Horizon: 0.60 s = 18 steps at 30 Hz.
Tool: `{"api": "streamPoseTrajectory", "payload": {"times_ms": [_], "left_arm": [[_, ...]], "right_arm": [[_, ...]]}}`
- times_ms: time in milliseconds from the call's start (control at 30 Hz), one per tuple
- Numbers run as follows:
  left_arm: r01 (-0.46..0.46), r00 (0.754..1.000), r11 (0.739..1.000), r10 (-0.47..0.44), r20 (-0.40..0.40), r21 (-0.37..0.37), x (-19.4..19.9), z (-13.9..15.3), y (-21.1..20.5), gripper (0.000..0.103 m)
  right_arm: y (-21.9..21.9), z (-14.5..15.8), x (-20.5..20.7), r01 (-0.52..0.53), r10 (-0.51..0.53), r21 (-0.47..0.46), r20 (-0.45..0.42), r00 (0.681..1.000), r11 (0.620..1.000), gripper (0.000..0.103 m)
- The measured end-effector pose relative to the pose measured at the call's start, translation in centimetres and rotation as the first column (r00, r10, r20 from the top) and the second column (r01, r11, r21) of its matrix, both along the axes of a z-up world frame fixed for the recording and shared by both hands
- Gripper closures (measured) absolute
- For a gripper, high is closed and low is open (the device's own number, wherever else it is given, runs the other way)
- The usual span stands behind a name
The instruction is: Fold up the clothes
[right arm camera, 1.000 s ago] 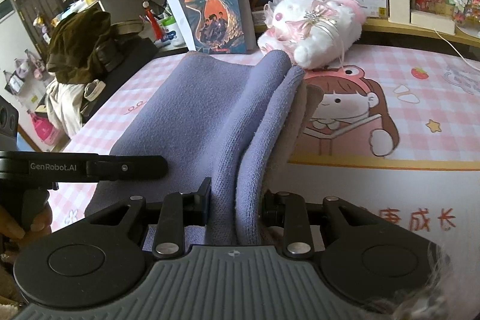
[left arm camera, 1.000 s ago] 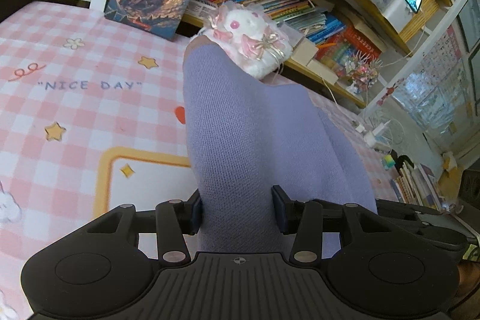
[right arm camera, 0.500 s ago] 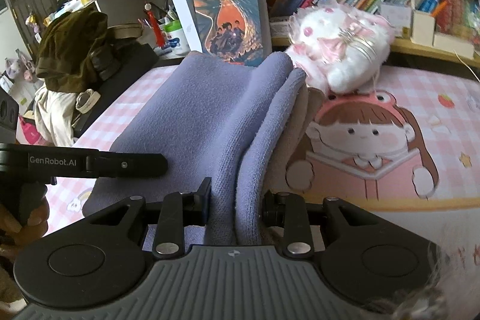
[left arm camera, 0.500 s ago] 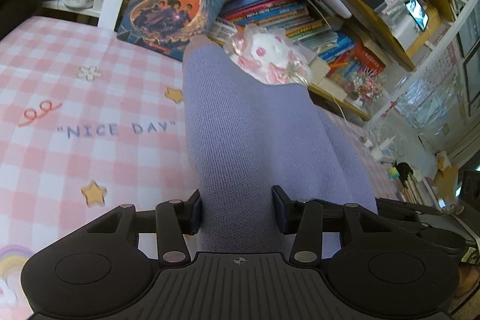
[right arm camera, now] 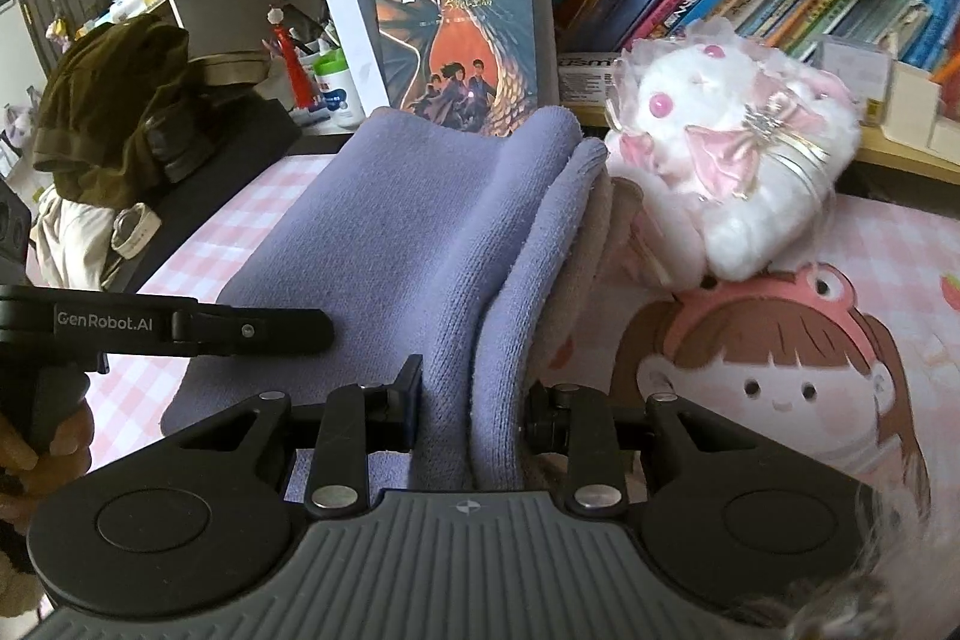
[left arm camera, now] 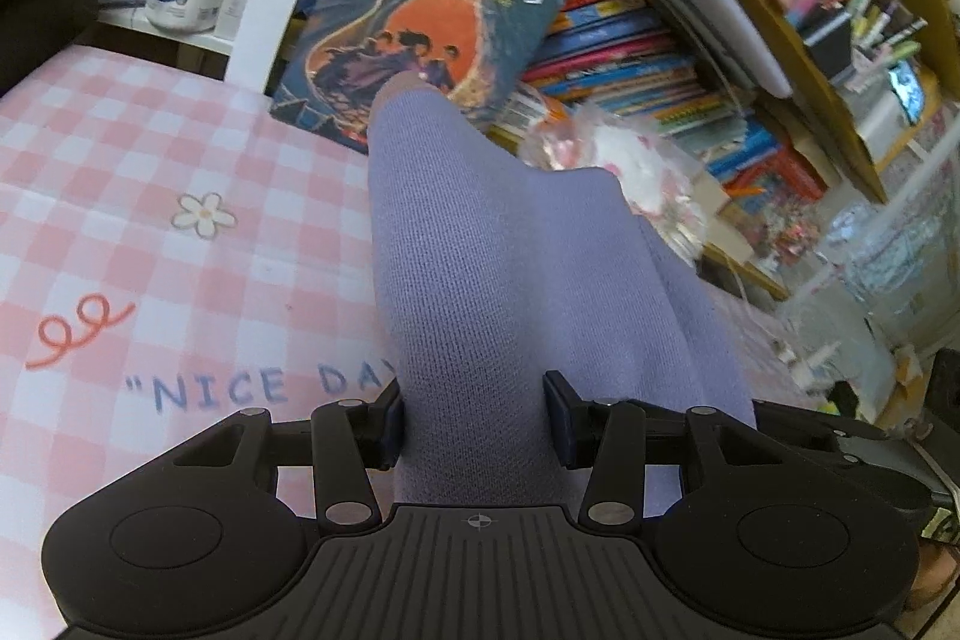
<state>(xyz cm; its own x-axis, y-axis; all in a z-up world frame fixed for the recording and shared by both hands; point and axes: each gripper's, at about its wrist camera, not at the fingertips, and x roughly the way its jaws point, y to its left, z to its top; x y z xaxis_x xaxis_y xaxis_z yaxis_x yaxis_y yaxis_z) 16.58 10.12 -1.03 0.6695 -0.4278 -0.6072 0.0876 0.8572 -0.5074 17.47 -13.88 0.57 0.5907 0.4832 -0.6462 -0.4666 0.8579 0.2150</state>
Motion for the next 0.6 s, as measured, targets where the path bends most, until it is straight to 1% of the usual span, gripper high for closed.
{"api": "streamPoseTrajectory", "payload": {"times_ms": [267,400,600], "left_arm": [[-0.041,0.999,0.999,0.042,-0.029,0.021,3.6,-1.3,1.0,0.059],[-0.045,0.998,0.998,0.047,-0.044,0.034,4.8,-1.8,1.2,0.058],[-0.063,0.997,0.998,0.065,-0.048,0.026,6.1,-2.2,1.9,0.058]], "right_arm": [[2.0,-1.5,3.9,-0.016,0.015,-0.03,-0.015,1.0,0.999,0.075],[2.8,-2.1,5.4,-0.01,0.009,-0.036,-0.021,1.0,0.999,0.075],[3.3,-2.7,7.0,-0.014,0.013,-0.027,-0.022,1.0,1.0,0.074]]}}
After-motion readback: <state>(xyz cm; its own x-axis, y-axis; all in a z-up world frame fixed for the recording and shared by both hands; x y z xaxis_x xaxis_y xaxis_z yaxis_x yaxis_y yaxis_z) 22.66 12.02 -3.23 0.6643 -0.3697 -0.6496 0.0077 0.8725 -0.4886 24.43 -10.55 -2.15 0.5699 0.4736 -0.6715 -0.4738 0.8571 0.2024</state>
